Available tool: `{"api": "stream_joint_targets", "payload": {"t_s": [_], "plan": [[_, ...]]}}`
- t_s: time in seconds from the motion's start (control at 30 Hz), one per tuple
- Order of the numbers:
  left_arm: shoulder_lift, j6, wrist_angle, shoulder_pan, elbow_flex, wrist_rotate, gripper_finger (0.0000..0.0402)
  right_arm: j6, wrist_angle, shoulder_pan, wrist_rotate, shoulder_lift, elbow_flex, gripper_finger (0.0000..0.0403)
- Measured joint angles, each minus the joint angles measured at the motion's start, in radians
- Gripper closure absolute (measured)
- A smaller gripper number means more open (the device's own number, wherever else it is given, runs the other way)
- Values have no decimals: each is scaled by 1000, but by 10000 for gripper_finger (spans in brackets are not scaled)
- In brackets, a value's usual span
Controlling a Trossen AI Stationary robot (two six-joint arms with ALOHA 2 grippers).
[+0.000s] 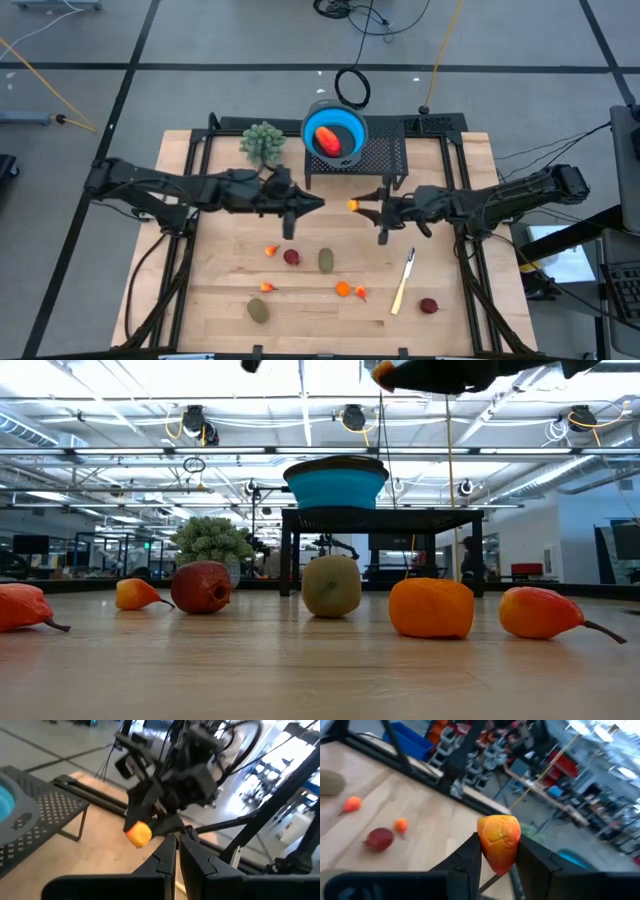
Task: Pick & Place Fruit
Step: Put the peach into the blue strainer on the shelf
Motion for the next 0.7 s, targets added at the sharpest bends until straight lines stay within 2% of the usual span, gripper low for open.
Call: {"api": "stream_joint_targets", "payload": {"t_s": [0.27,0.43,0.7], "plan": [[120,5,-149,1,175,-4,380,-76,42,11,74,0,0,307],[125,0,-177,2,183,-62,380,-98,43,28,76,0,0,307],[125,-5,-177,2,183,-67,380,-101,43,32,76,0,0,307]]}}
